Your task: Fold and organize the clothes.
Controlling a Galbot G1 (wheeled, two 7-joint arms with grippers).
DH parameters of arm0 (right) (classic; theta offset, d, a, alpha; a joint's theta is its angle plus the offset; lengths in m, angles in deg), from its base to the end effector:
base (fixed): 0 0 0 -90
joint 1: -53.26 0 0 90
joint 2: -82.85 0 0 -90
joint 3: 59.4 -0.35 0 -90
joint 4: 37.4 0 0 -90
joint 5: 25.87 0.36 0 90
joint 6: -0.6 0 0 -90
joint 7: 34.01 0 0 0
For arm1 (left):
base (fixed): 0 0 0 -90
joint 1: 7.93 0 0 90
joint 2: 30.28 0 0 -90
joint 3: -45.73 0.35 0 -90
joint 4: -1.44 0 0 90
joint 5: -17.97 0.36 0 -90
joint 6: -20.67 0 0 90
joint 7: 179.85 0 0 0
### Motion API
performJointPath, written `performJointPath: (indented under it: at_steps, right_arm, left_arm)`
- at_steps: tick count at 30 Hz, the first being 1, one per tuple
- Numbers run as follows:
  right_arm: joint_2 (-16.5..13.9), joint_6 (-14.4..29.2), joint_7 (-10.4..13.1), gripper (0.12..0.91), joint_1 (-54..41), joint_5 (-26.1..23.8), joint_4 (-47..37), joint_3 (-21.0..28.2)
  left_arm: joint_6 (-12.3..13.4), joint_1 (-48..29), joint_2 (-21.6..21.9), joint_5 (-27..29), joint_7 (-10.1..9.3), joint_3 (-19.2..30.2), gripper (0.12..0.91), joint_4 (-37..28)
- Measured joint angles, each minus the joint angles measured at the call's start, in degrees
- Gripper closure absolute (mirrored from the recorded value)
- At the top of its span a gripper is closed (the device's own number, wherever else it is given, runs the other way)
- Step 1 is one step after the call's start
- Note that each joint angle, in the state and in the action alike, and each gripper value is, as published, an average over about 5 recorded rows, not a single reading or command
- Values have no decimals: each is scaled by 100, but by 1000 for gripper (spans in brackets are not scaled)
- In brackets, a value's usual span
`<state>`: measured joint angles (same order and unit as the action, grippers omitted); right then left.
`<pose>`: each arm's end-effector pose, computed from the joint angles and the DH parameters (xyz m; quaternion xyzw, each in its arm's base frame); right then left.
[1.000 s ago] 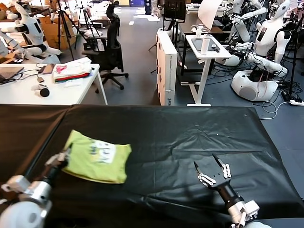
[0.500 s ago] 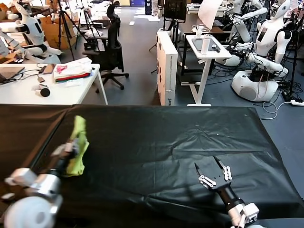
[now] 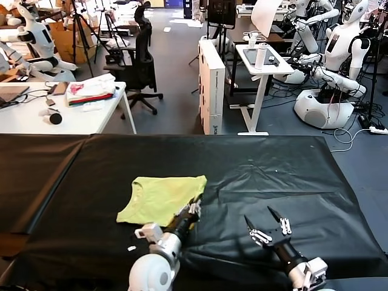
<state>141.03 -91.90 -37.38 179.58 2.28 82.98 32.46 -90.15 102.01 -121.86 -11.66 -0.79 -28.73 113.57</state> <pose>0.1624 -0.0800 -0.3031 0.1748 -0.9778 -0.0199 0.1134 0.2298 -0.0952 -0.3087 -0.1694 -0.9259 0.2837 0.1833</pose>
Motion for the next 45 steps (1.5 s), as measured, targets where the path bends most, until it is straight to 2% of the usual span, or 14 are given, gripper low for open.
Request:
performJointPath:
  at_steps: [6, 9, 10, 16, 20, 22, 29, 32, 36, 38, 40, 45]
  right_arm:
    - [-175, -657, 247, 118, -467, 877, -72, 352]
    - [-173, -949, 474, 118, -815, 1312, -143, 604]
    - [-159, -1037, 551, 118, -942, 1457, -169, 698]
    - [-20, -1451, 873, 118, -1698, 2107, -343, 1279]
    - [117, -1612, 1044, 123, -2130, 2200, -517, 1683]
    - [193, -1663, 1103, 155, -2312, 2190, -615, 1874]
    - [416, -1737, 1131, 357, -2695, 2132, -928, 2345]
    - [483, -1740, 1126, 490, -2752, 2109, -1030, 2428]
    - [497, -1738, 1118, 742, -2761, 2108, -1085, 2400]
    - [477, -1738, 1113, 827, -2739, 2121, -1078, 2343]
    - [434, -1738, 1103, 862, -2706, 2152, -1059, 2256]
    - [228, -1743, 1072, 854, -2646, 2239, -1067, 1919]
  left_arm:
    - [72, 60, -26, 361, 263, 179, 282, 165]
    - [175, 75, 3, 510, 334, 143, 159, 307]
    - [210, 73, 28, 525, 340, 106, 141, 364]
    - [303, 117, 233, 463, 298, -232, 124, 674]
    - [390, 228, 293, 553, 288, -417, 123, 765]
    - [430, 285, 283, 611, 288, -469, 123, 792]
    - [468, 358, 283, 654, 273, -649, 123, 883]
    - [475, 362, 303, 629, 264, -739, 123, 914]
    - [483, 368, 343, 570, 262, -877, 123, 948]
    - [487, 370, 372, 533, 262, -956, 123, 960]
    - [492, 371, 407, 492, 261, -1039, 123, 967]
    - [504, 356, 522, 358, 263, -1264, 123, 954]
